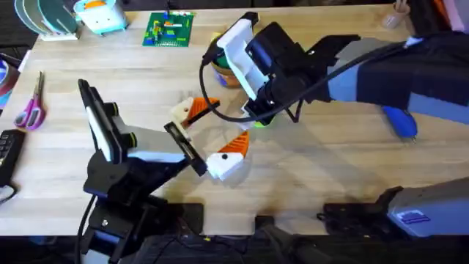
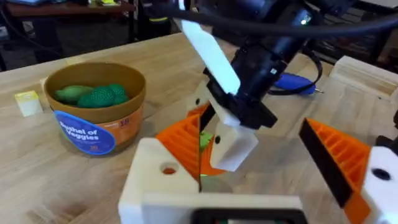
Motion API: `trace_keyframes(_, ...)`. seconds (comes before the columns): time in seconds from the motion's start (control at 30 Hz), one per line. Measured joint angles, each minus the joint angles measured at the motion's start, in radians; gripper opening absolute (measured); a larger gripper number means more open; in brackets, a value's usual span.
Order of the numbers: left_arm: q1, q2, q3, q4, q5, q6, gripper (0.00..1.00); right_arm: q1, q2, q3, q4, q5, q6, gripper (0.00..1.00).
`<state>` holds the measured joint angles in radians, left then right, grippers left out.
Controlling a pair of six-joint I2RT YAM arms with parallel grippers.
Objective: Pick up the gripper from the table and insert it into the empty holder that is missing its gripper. Then pick up a screw, insert it into the mounting hole, and use the screwdriver to tighten it. Finally, clean up the table by picking up the vegetable and placing it into the bucket.
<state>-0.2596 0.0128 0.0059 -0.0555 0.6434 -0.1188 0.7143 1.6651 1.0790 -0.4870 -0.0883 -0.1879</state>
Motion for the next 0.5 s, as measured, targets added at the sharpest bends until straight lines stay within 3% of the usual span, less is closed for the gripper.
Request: trace_keyframes(0.5, 0.000, 0.000, 0.000, 0.000, 0.000, 0.000, 0.993, 0.002, 0.012, 0.000, -0.014, 0.006, 0.000, 0.322)
